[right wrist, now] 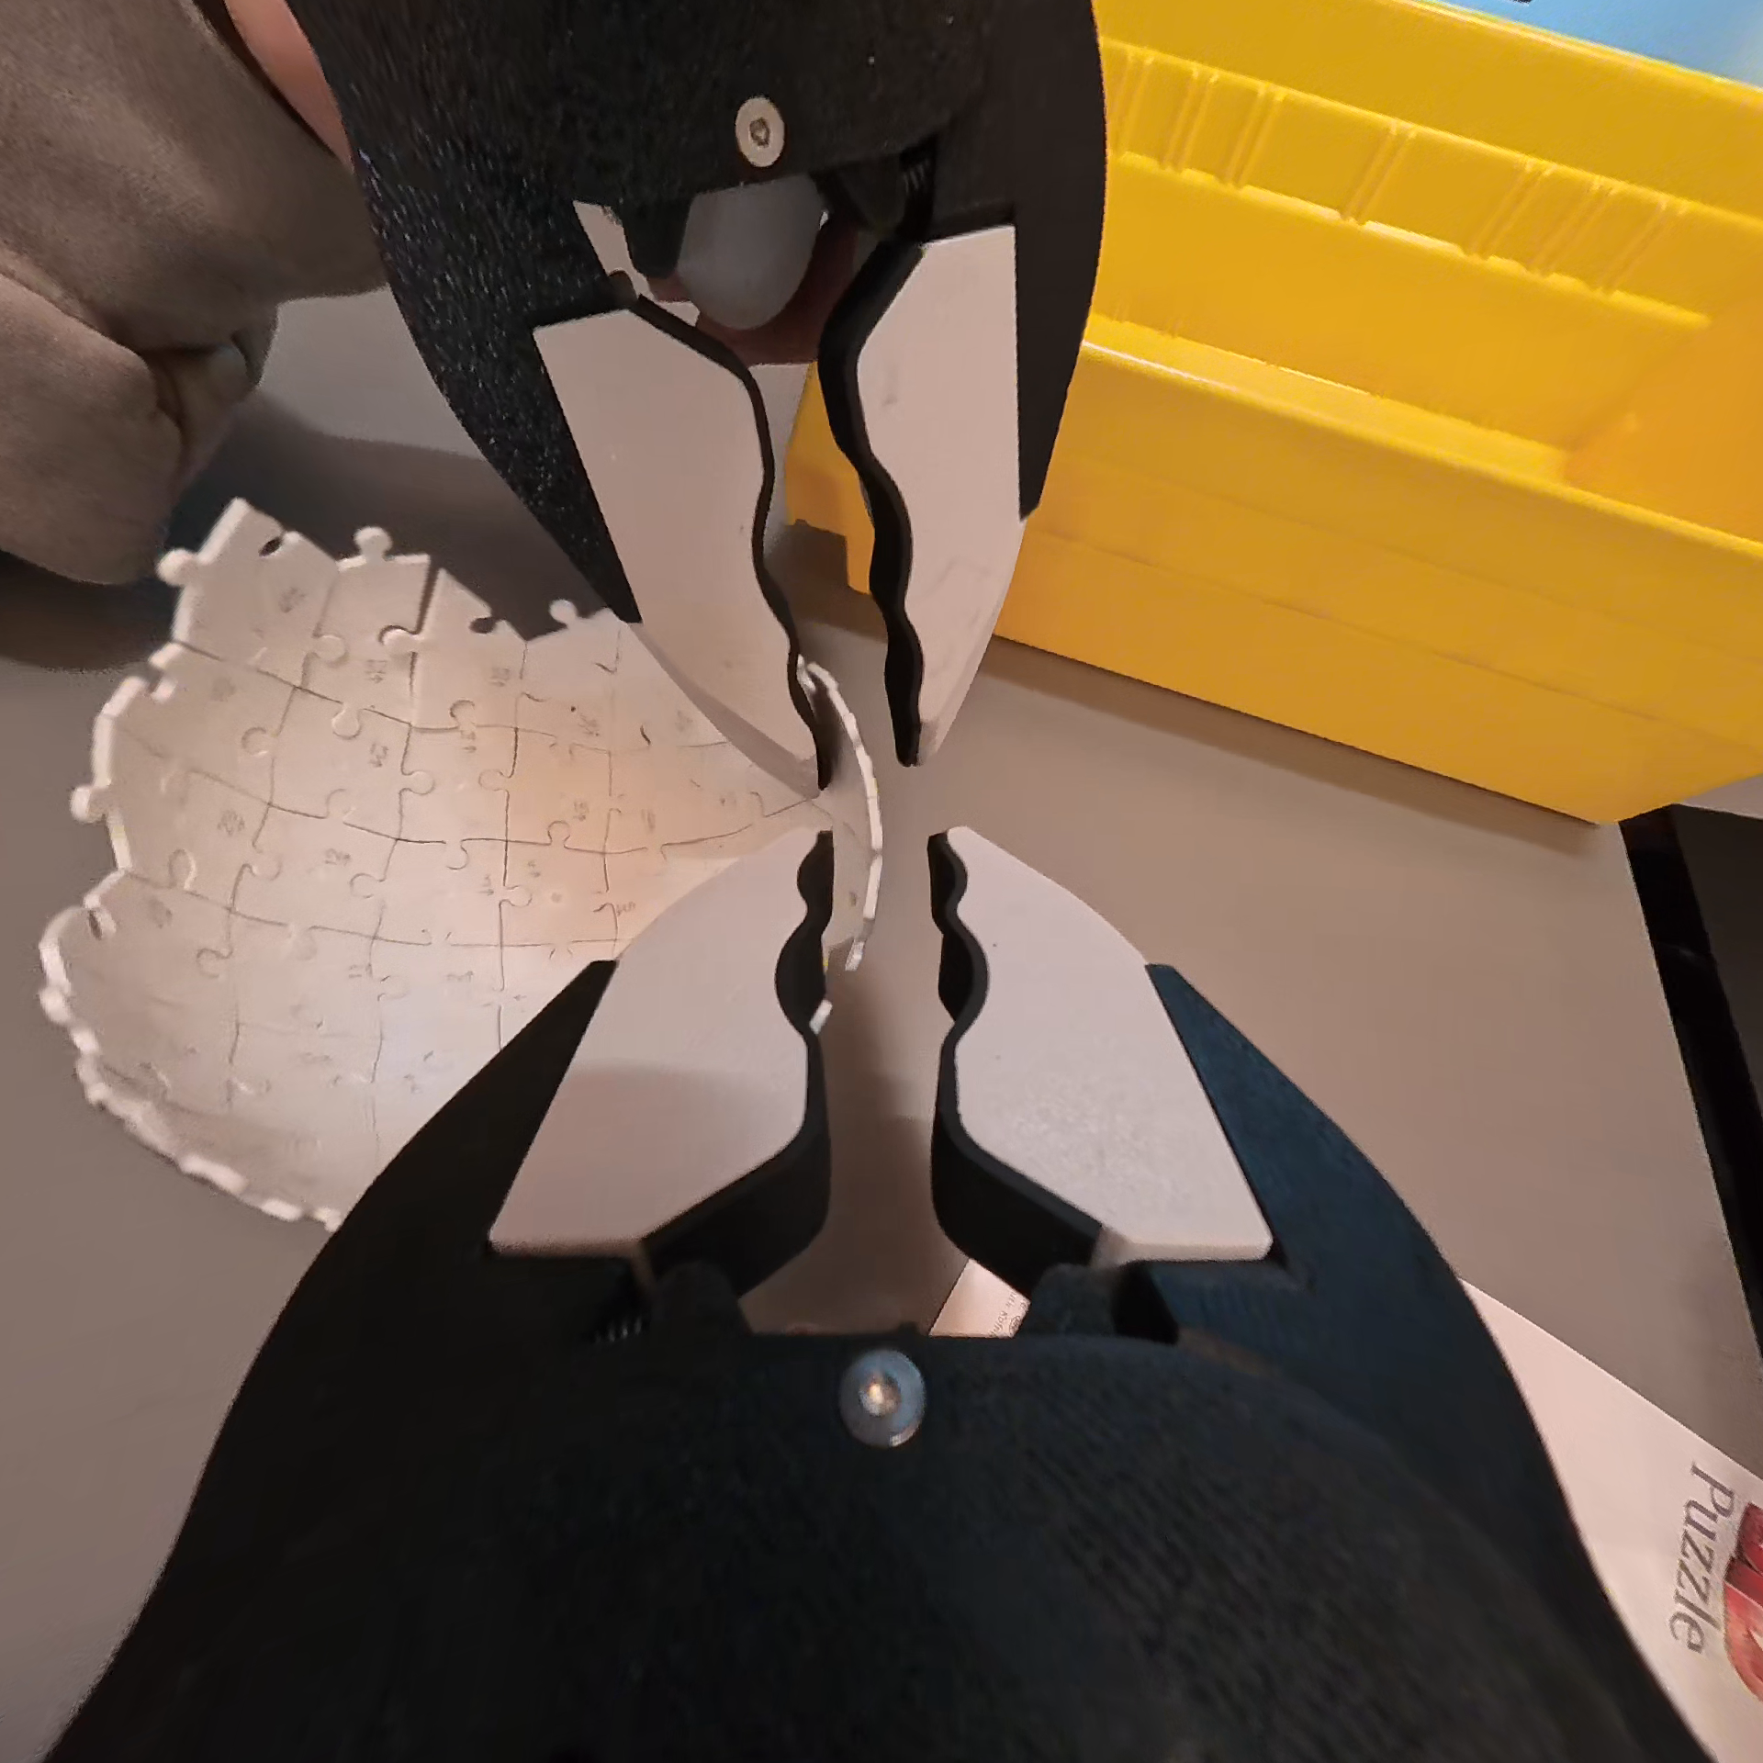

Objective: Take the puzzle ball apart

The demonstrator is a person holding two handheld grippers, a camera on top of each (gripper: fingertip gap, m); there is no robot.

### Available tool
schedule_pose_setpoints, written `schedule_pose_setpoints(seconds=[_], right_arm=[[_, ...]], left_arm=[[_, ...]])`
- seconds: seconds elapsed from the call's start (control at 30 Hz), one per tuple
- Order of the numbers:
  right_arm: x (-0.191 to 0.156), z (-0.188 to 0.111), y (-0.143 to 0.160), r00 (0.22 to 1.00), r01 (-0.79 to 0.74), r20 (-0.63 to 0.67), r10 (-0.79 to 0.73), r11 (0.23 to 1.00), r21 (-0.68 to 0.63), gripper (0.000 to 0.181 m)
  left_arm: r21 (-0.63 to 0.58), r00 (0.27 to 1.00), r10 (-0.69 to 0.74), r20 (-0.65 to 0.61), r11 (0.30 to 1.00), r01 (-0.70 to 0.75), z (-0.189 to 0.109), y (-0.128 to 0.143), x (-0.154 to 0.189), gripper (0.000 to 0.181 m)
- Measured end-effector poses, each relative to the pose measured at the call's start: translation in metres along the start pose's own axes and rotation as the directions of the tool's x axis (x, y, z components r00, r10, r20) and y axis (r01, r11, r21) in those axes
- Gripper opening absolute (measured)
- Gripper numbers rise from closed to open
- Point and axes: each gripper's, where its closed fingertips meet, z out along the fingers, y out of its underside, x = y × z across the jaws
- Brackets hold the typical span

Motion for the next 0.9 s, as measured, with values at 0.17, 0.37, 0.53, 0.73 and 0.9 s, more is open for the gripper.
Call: schedule_pose_setpoints(seconds=[0.17, 0.37, 0.53, 0.73, 0.9], right_arm=[[-0.005, 0.002, -0.001, 1.000, 0.020, 0.016, -0.020, 1.000, -0.004, 0.012], [-0.009, 0.007, -0.003, 0.999, 0.049, 0.017, -0.048, 0.999, -0.019, 0.004], [-0.012, 0.008, -0.003, 0.997, 0.079, 0.011, -0.079, 0.996, -0.050, 0.003], [-0.011, 0.008, -0.003, 0.997, 0.082, -0.001, -0.083, 0.994, -0.065, 0.003], [-0.010, 0.009, -0.002, 0.996, 0.081, -0.013, -0.083, 0.994, -0.075, 0.003]], left_arm=[[0.008, 1.000, -0.018, -0.021, 1.000, 0.018, -0.002, 0.000, 0.004, 0.018], [0.058, 0.998, -0.066, 0.014, 0.996, 0.066, -0.018, -0.002, 0.007, 0.031], [0.167, 0.980, -0.183, 0.077, 0.972, 0.168, -0.042, -0.002, 0.013, 0.032], [0.014, 0.935, -0.312, 0.166, 0.949, 0.315, -0.044, 0.038, 0.027, 0.030], [-0.027, 0.924, -0.377, 0.063, 0.925, 0.380, -0.019, 0.042, 0.037, 0.023]])
